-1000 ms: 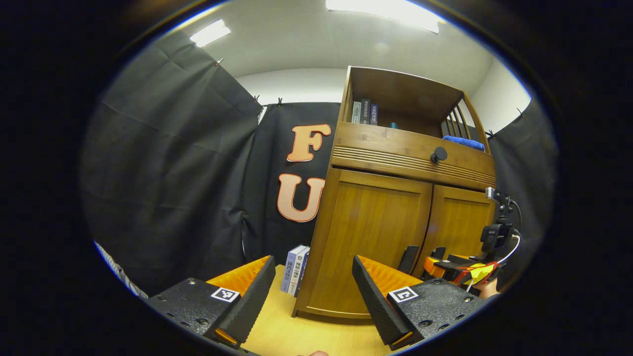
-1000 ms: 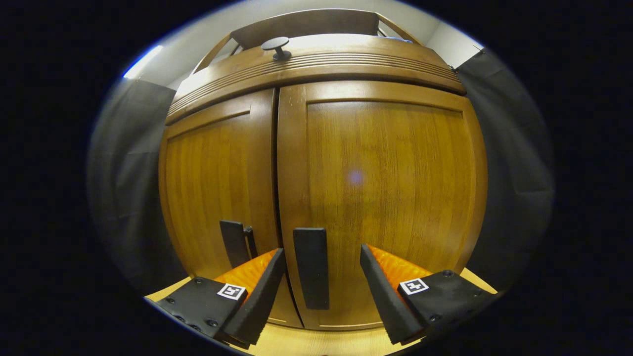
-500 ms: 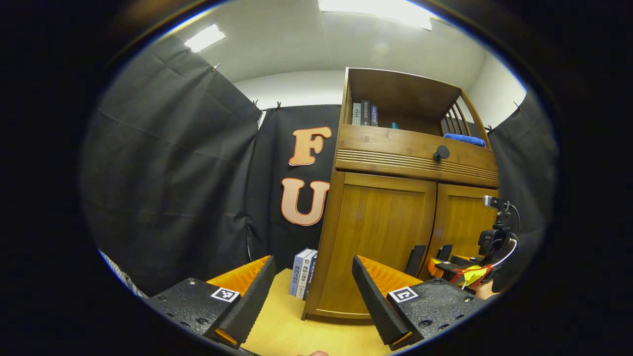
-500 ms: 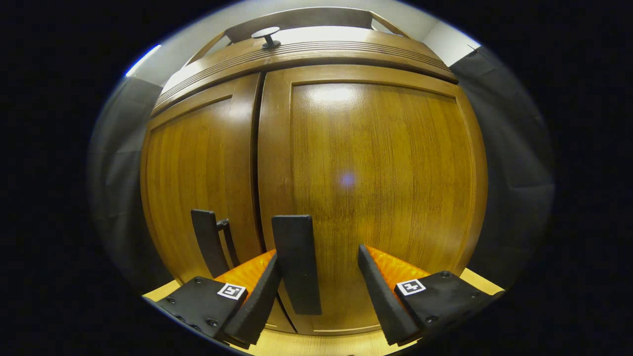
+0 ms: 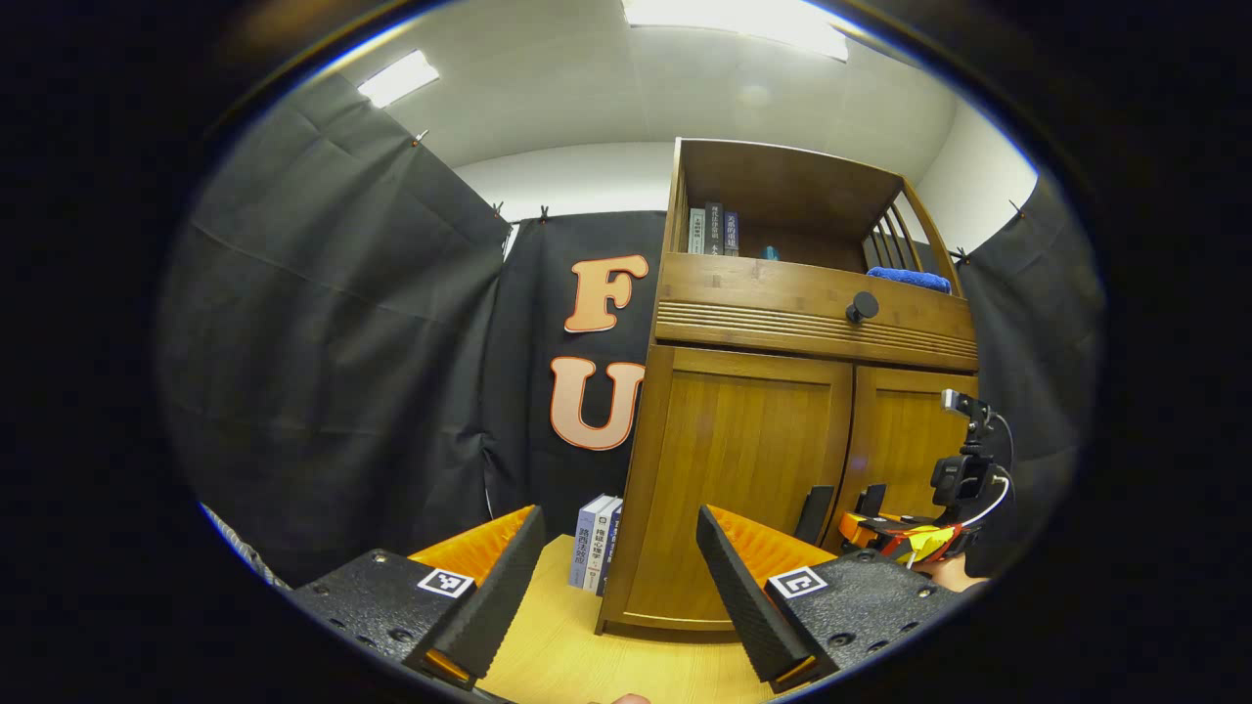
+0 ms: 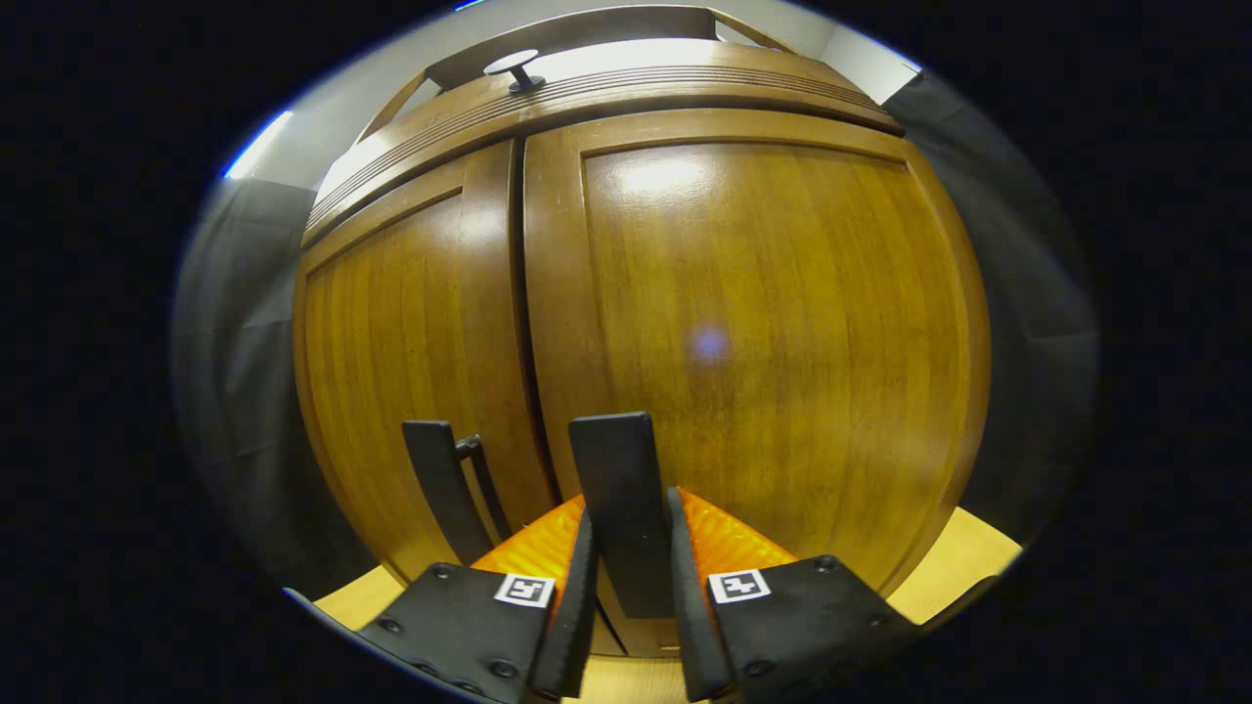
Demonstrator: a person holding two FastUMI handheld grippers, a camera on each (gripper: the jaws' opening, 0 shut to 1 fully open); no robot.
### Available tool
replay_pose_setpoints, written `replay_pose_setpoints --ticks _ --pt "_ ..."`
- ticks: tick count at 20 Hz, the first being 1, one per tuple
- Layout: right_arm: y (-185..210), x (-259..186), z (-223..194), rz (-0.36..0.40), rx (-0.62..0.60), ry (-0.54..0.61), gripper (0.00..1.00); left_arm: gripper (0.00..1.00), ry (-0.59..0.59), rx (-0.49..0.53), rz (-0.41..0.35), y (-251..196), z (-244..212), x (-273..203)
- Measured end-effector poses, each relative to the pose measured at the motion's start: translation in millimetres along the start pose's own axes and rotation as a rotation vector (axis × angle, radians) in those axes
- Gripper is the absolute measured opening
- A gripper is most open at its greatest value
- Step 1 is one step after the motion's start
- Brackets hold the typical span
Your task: Open the right door of the double-door shoe cabinet with the right hand, and open the left door with the left hand.
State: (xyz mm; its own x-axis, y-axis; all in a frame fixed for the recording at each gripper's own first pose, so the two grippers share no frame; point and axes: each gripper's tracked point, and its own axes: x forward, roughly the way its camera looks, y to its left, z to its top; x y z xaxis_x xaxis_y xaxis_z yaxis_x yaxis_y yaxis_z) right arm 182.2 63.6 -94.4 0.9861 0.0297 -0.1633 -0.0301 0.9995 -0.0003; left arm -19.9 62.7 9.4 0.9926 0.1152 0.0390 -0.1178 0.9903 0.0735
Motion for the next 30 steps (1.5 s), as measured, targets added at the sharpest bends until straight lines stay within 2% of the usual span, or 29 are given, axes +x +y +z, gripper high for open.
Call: replay_pose_setpoints --ticks 1,4,5,9,10,11,13,14,15,16,17,18,19,23,24,25,30 --pt "0.7 2.1 -1.3 0.005 -0.016 0.001 0.38 0.92 0.004 0.002 0.002 1.4 -1.1 -0.7" --pt "0.1 0.5 -2.5 0.002 -0.040 -0.007 0.31 0.92 0.006 0.001 -0.002 0.1 -1.9 -4.5" --pt "-1.3 -2.1 -3.2 -0.002 -0.054 -0.001 0.36 0.92 0.003 0.002 0.001 1.4 -1.0 -6.4" --pt "-0.7 -1.2 -4.9 0.014 -0.047 0.014 0.36 0.92 0.007 -0.002 0.002 0.7 -2.4 -12.0" --pt "-0.8 -4.4 -5.0 0.018 -0.041 0.021 0.27 0.92 0.009 -0.002 0.001 0.5 -2.0 -13.6" --pt "-0.2 -9.8 -5.3 0.023 -0.030 0.020 0.31 0.92 0.008 -0.001 0.001 0.5 -2.2 -13.6" --pt "-0.3 -22.0 -5.3 0.035 -0.016 0.016 0.31 0.92 0.010 0.000 0.002 0.5 -2.2 -14.1" --pt "-1.3 -27.7 -6.2 0.041 -0.017 0.018 0.36 0.92 0.014 -0.001 -0.004 -1.1 -3.2 -14.4" --pt "-1.6 -33.8 -6.8 0.048 -0.015 0.022 0.36 0.92 0.019 0.000 -0.008 -2.9 -4.4 -14.5" --pt "-0.5 -35.5 -4.8 0.056 -0.009 0.023 0.31 0.92 0.018 0.001 -0.009 -3.8 -4.2 -13.7" --pt "-1.0 -41.9 -4.2 0.061 -0.002 0.023 0.31 0.92 0.015 0.001 -0.010 -5.0 -4.6 -14.9" --pt "-3.1 -51.5 -4.2 0.065 0.004 0.021 0.36 0.92 0.013 -0.002 -0.014 -6.7 -4.7 -15.8" --pt "-3.6 -56.7 -3.2 0.071 0.003 0.020 0.31 0.92 0.015 -0.003 -0.017 -8.9 -7.4 -15.3" --pt "-15.6 -92.0 -5.1 0.081 0.011 0.022 0.31 0.92 0.039 0.010 -0.027 -16.1 -20.3 -15.8" --pt "-18.0 -98.5 -5.0 0.080 0.013 0.019 0.27 0.91 0.041 0.013 -0.028 -17.6 -20.8 -15.7" --pt "-22.2 -105.6 -4.7 0.077 0.015 0.013 0.31 0.92 0.040 0.010 -0.029 -19.7 -21.7 -16.6" --pt "-41.6 -142.1 -4.1 0.067 0.022 -0.009 0.27 0.92 0.042 -0.015 -0.060 -35.7 -24.9 -14.6"
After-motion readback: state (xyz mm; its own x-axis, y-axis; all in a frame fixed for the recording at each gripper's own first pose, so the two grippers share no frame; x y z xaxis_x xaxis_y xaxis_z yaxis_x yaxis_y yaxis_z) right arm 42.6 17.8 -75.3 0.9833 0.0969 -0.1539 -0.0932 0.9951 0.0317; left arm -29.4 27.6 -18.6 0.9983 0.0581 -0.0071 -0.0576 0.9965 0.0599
